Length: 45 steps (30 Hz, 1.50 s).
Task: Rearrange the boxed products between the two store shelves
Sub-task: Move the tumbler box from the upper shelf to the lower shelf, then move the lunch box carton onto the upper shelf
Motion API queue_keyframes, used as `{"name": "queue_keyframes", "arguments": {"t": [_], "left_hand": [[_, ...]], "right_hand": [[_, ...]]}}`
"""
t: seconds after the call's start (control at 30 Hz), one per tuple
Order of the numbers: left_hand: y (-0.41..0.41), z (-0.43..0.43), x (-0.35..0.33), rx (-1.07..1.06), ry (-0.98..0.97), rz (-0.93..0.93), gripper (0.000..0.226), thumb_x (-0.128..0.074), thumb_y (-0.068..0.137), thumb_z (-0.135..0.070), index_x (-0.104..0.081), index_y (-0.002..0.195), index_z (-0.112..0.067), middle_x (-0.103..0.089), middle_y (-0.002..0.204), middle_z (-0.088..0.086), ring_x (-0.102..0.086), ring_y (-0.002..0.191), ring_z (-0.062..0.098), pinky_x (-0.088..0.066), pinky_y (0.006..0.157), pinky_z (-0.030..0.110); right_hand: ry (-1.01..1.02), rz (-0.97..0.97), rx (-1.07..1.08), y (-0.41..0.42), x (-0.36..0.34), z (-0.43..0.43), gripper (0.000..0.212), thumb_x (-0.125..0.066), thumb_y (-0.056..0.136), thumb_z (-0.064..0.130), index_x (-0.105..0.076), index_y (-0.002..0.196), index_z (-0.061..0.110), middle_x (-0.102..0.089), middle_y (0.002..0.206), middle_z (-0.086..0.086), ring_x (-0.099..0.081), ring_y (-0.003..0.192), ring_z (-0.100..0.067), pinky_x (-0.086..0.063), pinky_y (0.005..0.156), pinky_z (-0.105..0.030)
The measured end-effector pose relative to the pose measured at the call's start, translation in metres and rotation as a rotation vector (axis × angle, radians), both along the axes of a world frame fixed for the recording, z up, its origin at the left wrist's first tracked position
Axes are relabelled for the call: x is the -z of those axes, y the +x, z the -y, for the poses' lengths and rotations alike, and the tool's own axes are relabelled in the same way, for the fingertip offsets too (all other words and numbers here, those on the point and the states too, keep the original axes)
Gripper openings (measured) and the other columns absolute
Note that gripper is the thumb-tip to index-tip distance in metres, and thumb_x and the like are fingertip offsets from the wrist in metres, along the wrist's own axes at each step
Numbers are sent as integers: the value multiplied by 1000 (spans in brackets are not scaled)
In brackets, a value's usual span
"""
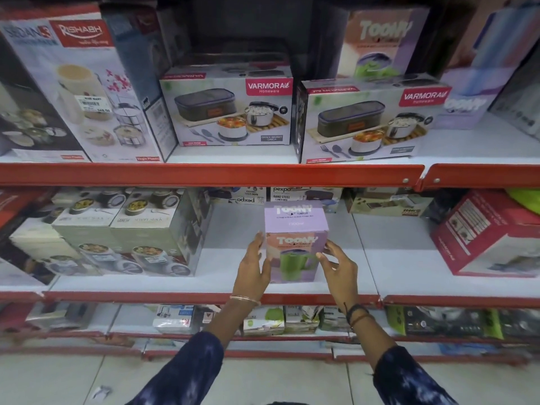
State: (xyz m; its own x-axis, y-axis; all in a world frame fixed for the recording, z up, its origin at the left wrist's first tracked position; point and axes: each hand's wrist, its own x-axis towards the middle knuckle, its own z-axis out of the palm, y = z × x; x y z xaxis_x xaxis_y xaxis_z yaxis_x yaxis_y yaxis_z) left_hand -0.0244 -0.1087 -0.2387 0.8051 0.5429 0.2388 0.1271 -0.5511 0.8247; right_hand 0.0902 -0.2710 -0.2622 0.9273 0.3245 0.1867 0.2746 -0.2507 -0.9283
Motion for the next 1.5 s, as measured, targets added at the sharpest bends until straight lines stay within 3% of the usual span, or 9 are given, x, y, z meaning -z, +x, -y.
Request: {"name": "queue_keyframes", "arguments": {"t": [0.13, 0.33, 0.43, 0.57, 0.73, 0.93, 1.07, 1.23, 1.5], "left_hand": [[-1, 8, -29, -64, 182, 239, 40, -50, 93, -8, -42, 133, -10, -37, 142, 1, -27, 131, -15, -25, 109, 8], [40, 2, -129, 10, 303, 435, 37, -51, 92, -15, -47, 129, -10, -46, 136, 2, -38, 132, 15, -30, 113, 28], [69, -6, -177, -21, 236, 409, 41, -54, 92, -12, -45, 132, -7, -48, 137, 11, -41, 127, 12, -32, 111, 26], [101, -6, -205, 43, 115, 177, 49, -55, 93, -17, -38, 137, -3, -43, 142, 17, -43, 129, 28, -37, 108, 34], [106, 5, -206, 108, 36, 139, 38, -52, 94, -13, -47, 131, -4, -57, 133, 15, -52, 123, 28, -37, 95, 22], [76, 8, -212, 15, -78, 333, 42, -50, 96, -17, -44, 137, -13, -54, 125, -7, -52, 109, -3, -40, 93, 11], [52, -4, -220, -133, -85, 457, 37, -55, 94, -17, -53, 130, -12, -60, 122, 1, -54, 112, 9, -43, 83, 3], [19, -25, -225, -242, -17, 460, 34, -60, 88, -30, -64, 119, -16, -70, 113, -2, -65, 101, 11, -53, 95, 38], [-18, -40, -223, -344, 96, 332, 29, -61, 89, -31, -70, 113, -19, -75, 106, 2, -69, 92, 12, -57, 86, 39]], "right_hand": [[95, 129, 69, 4, -43, 13, 30, -58, 91, 16, -58, 120, 24, -65, 119, -4, -59, 97, 9, -46, 75, -4], [300, 416, 275, 50, -168, 28, 26, -56, 92, 16, -59, 117, 16, -61, 112, 9, -54, 95, 17, -48, 79, -7], [314, 455, 374, 86, -211, 32, 32, -55, 91, 17, -56, 122, 9, -60, 123, -5, -53, 101, 7, -45, 86, -9], [72, 304, 342, 132, -229, 33, 58, -43, 97, 34, -25, 146, 9, -31, 154, -11, -29, 141, -23, -22, 117, -36], [41, 144, 203, 149, -225, 36, 56, -42, 96, 35, -24, 146, 18, -40, 150, -10, -38, 136, -29, -29, 115, -44], [277, 190, 215, 113, -223, 48, 44, -43, 98, 20, -37, 141, 18, -44, 144, -7, -43, 126, -16, -34, 98, -21], [380, 296, 202, 83, -234, 42, 43, -50, 94, 10, -44, 136, 18, -49, 135, 3, -48, 117, -9, -40, 84, 0], [476, 362, 182, 53, -249, 33, 38, -60, 89, 10, -54, 124, 22, -61, 117, 7, -59, 98, 11, -47, 83, -8], [493, 259, 182, 31, -232, 27, 34, -71, 81, 22, -65, 115, 20, -70, 111, -3, -67, 101, -16, -55, 88, -34]]}}
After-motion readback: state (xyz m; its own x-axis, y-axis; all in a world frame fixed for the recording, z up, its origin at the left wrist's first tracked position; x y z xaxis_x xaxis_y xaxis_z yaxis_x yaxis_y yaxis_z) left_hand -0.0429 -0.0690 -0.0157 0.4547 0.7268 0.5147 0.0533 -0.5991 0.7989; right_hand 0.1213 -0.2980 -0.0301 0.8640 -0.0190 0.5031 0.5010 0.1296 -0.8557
